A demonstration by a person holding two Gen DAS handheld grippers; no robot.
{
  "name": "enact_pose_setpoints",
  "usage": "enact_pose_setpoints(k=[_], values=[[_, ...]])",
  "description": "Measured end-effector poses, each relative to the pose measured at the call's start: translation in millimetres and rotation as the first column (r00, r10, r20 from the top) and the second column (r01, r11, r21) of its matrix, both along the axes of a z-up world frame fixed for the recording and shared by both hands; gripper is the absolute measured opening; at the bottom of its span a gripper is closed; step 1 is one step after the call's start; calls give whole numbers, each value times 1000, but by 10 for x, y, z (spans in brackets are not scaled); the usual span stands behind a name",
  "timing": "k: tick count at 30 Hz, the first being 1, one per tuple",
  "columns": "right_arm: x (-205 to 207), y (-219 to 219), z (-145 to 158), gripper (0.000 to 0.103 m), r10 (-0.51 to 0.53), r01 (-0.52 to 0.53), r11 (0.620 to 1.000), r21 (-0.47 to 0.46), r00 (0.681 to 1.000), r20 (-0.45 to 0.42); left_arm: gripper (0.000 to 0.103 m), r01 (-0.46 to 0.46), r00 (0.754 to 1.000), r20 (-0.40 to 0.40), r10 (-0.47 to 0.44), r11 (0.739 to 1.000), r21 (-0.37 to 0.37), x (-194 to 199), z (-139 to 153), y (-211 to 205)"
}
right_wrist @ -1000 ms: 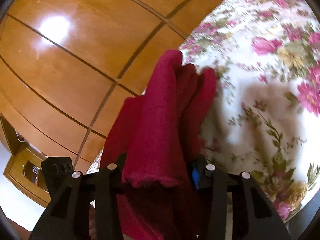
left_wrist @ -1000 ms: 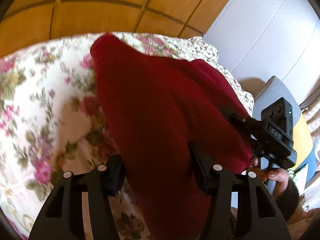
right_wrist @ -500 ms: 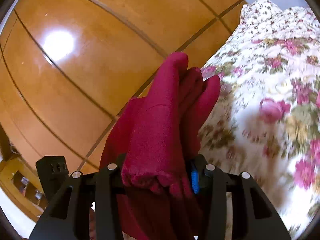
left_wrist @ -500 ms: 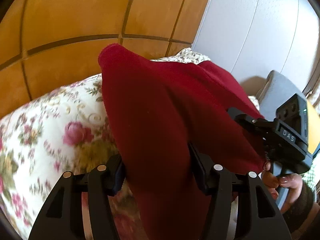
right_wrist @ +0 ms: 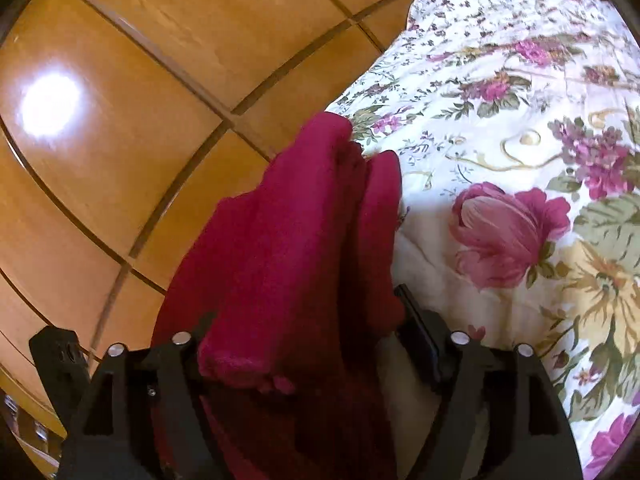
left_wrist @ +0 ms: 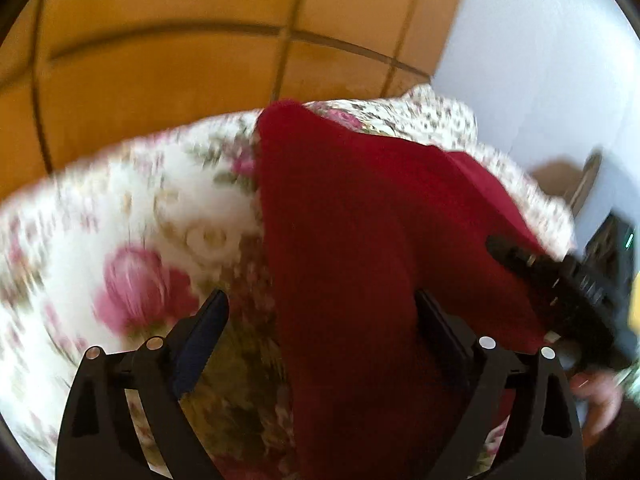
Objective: Fold small clothes
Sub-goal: 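Place the folded shirt on the bed near the pillow and open the right tool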
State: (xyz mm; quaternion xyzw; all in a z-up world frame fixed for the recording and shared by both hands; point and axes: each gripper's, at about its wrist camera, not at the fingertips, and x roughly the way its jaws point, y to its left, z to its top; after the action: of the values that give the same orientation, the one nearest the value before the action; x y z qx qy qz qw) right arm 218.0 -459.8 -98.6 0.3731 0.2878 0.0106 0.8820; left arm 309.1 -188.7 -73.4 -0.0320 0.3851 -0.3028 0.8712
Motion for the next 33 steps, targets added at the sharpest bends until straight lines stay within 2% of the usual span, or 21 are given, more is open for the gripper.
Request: enact_pose_setpoints(k=[2, 4, 5, 6, 7, 9, 11, 13, 14, 15, 17, 19, 23, 25, 28, 33], values=[[-3, -11, -8, 78, 0, 0, 1000, 5, 1000, 5, 92, -22, 999, -42, 19, 998, -62, -29, -30, 111], [-80, -9, 21, 80, -12, 12, 1000, 3, 1000, 9, 92, -46, 999, -31, 44, 995, -86, -164, -10, 206], [-129, 15, 54, 85, -22, 22, 1000, -6, 1000, 13, 92, -58, 998, -19, 57, 994, -92, -234, 6, 242], [-225, 58, 110, 93, -37, 38, 999, -35, 999, 19, 92, -73, 997, -7, 73, 992, -100, -317, 22, 279], [-305, 98, 156, 95, -46, 48, 997, -60, 999, 25, 92, -90, 996, -2, 90, 989, -116, -399, 28, 352], [-503, 199, 241, 96, -41, 45, 993, -105, 998, 46, 92, -117, 993, -8, 117, 983, -142, -482, 22, 452], [-690, 273, 265, 96, -73, 75, 979, -189, 997, 19, 92, -154, 988, -25, 152, 974, -166, -533, 17, 554], [-746, 250, 184, 96, -169, 142, 950, -278, 983, -75, 92, -188, 982, -57, 182, 974, -126, -523, -26, 559], [-751, 200, 110, 100, -190, 152, 948, -278, 975, -114, 94, -191, 981, -63, 185, 976, -106, -528, -47, 542], [-774, 171, 79, 100, -176, 144, 955, -258, 979, -104, 94, -190, 981, -60, 185, 978, -84, -527, -50, 510], [-762, 253, 146, 100, -171, 124, 935, -331, 978, -117, 94, -202, 979, -27, 201, 979, -30, -560, -36, 454], [-805, 353, 215, 101, -159, 106, 919, -380, 981, -110, 94, -212, 977, -4, 212, 977, -11, -628, -15, 458], [-976, 438, 216, 101, -137, 94, 946, -311, 983, -120, 99, -264, 965, 9, 264, 964, 15, -835, 2, 555], [-1060, 505, 201, 101, -128, 78, 947, -312, 981, -143, 99, -274, 962, 15, 273, 961, 29, -953, -2, 588], [-1185, 677, 187, 101, -91, 26, 927, -373, 983, -158, 99, -280, 960, 29, 279, 954, 106, -1144, -23, 569], [-1396, 944, 132, 101, -56, -34, 887, -460, 982, -180, 99, -283, 958, 98, 271, 946, 157, -1452, 42, 539]])
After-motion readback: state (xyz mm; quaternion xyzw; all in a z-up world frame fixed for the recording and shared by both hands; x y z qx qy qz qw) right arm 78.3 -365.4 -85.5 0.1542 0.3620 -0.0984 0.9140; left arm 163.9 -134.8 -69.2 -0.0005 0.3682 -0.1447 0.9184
